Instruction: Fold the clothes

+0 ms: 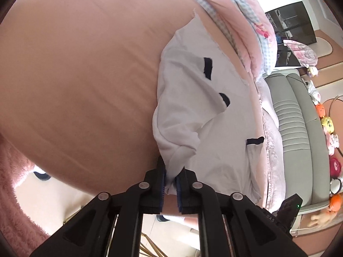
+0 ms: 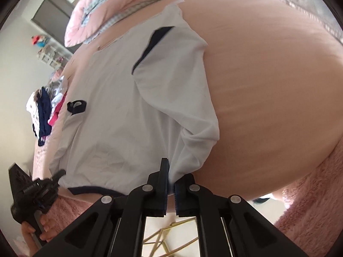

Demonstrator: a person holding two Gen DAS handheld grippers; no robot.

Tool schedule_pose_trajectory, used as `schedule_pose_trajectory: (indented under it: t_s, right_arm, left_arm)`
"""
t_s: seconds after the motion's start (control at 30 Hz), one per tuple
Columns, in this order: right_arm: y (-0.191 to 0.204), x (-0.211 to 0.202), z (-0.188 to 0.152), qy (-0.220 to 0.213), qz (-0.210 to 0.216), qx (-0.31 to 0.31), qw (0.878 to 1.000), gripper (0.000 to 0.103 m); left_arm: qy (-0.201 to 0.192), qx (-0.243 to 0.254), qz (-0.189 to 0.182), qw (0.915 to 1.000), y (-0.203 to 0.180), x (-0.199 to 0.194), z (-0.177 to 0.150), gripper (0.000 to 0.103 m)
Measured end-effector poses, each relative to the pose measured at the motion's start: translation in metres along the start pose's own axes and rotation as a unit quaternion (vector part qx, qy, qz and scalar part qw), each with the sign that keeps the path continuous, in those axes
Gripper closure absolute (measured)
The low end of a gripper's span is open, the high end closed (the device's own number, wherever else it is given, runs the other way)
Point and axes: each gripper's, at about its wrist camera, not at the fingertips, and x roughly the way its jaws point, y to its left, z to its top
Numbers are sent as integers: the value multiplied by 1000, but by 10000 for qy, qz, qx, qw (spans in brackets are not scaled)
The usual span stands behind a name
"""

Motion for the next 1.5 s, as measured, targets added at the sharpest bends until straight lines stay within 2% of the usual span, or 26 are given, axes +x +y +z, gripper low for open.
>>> schedule_pose_trajectory:
  t_s: [0.13,0.17,0.23,0.37,0.47,0.63,0.87,0.97,1.13,1.3,1.5]
  right_arm:
    - [8,7,4,-75,20,-108,9999,97]
    - [12,9,3,-76,-64,-241,9997,99]
    - [21,10,1,-65,-265,-520,9983,101]
    - [39,7,-9,64,-965,-1075,9895,103]
    - [43,5,-13,181,-1130,-1195,9862,103]
    - [38,-5,-21,341,-995,-1103,9883,103]
    - [34,-26,-29,364,-667,-964,9924,103]
    - [32,-34,-26,223,-507,-955,9939,103]
    - [27,-38,-27,269,-346,-796,9959,103]
    - [34,-51,-3,-128,-231,-738,9969,102]
    - [60,-57,62,-436,13,-1073,9933,102]
  left_arm:
    - [51,45,16,10000,-3,5,1,89]
    - [64,56,20,10000,-4,6,1,89]
    - [89,78,29,9999,-6,9,2,99]
    - [72,185,296,9994,-10,0,0,99]
    - [85,166,390,9991,-8,-9,-1,100]
    - [140,252,459,9985,-12,-24,-7,100]
    - [538,180,294,9980,-3,-28,-18,100]
    - [527,180,180,9983,-5,-28,-16,100]
    - [417,331,-13,9986,-18,-32,1,100]
    - [309,506,-251,9979,-35,-35,22,100]
    - [147,802,-341,9961,-66,-17,69,100]
